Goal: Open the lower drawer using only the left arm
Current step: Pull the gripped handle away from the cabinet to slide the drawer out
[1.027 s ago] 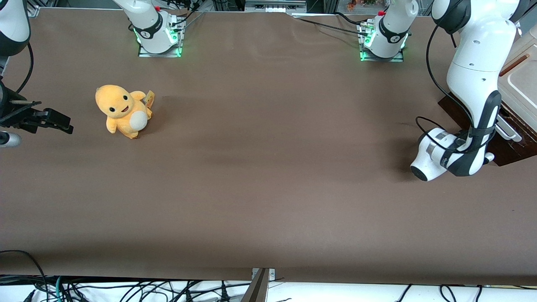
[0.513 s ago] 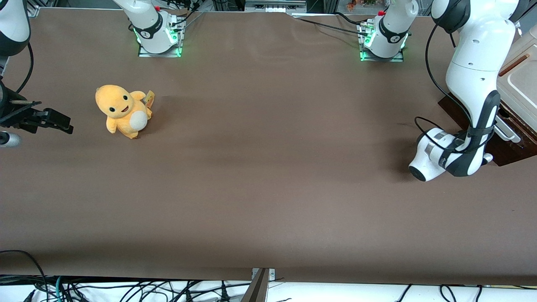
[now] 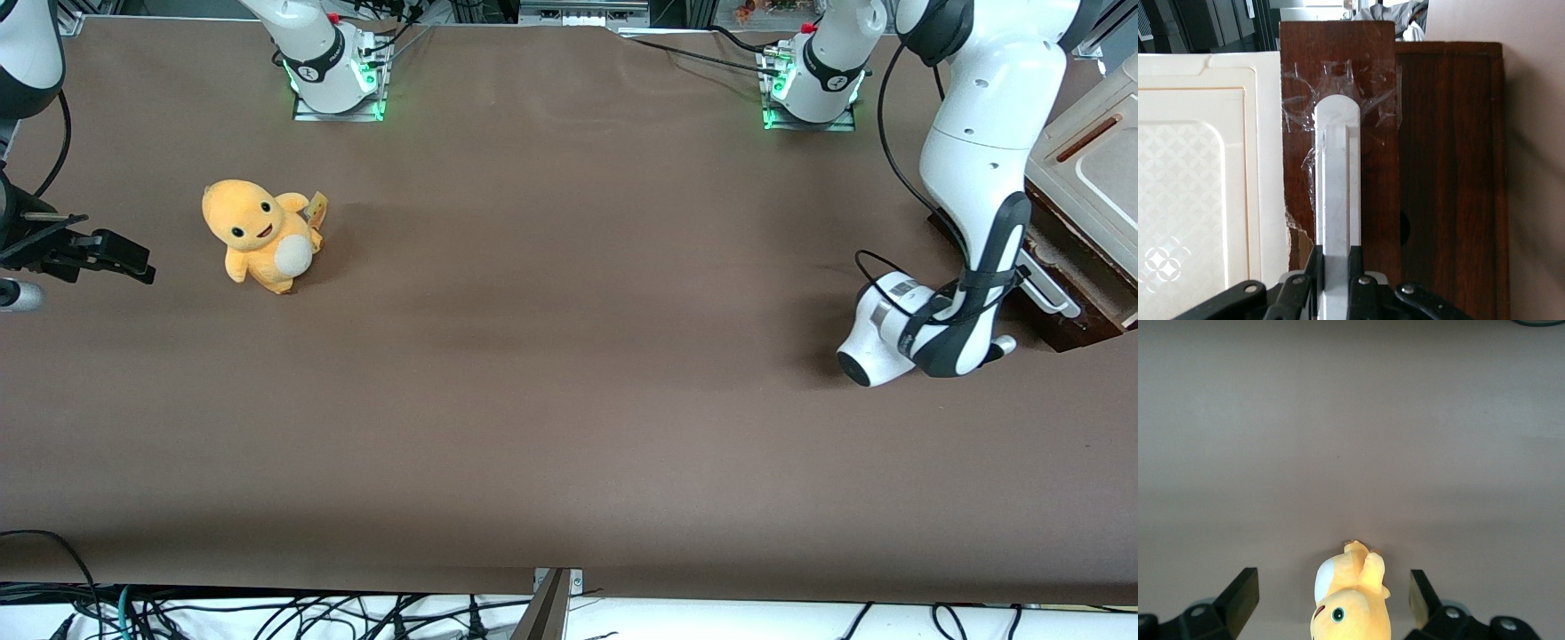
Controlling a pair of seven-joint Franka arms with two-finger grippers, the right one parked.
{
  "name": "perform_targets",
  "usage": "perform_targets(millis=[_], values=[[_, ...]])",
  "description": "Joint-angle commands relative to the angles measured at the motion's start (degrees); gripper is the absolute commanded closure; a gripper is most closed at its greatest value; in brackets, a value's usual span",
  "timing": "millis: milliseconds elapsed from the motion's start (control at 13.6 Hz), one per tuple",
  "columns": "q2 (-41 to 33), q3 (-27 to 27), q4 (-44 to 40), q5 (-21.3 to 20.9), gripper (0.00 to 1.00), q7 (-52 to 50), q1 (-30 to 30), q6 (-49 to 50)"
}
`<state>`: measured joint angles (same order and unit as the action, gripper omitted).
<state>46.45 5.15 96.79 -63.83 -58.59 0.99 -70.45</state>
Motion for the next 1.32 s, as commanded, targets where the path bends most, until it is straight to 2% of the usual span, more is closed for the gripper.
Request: perform_targets(millis=[0, 880, 953, 1027, 1100, 1247], values=[[0.04, -0.06, -1.43, 2.22, 0.88, 0.41, -1.77, 0.49], [2.68, -0.06, -5.47, 2.05, 0.88, 0.93, -2.83, 0.49], [2.94, -0.06, -5.47, 2.22, 0.74, 0.93, -2.92, 0.49], [3.29, -0.06, -5.47, 2.22, 0.32, 0.93, -2.92, 0.49], [3.21, -0.06, -5.47, 2.22, 0.0, 1.02, -2.83, 0.49], [2.95, -0.06, -5.82, 2.22, 0.0, 1.72, -2.92, 0.49]])
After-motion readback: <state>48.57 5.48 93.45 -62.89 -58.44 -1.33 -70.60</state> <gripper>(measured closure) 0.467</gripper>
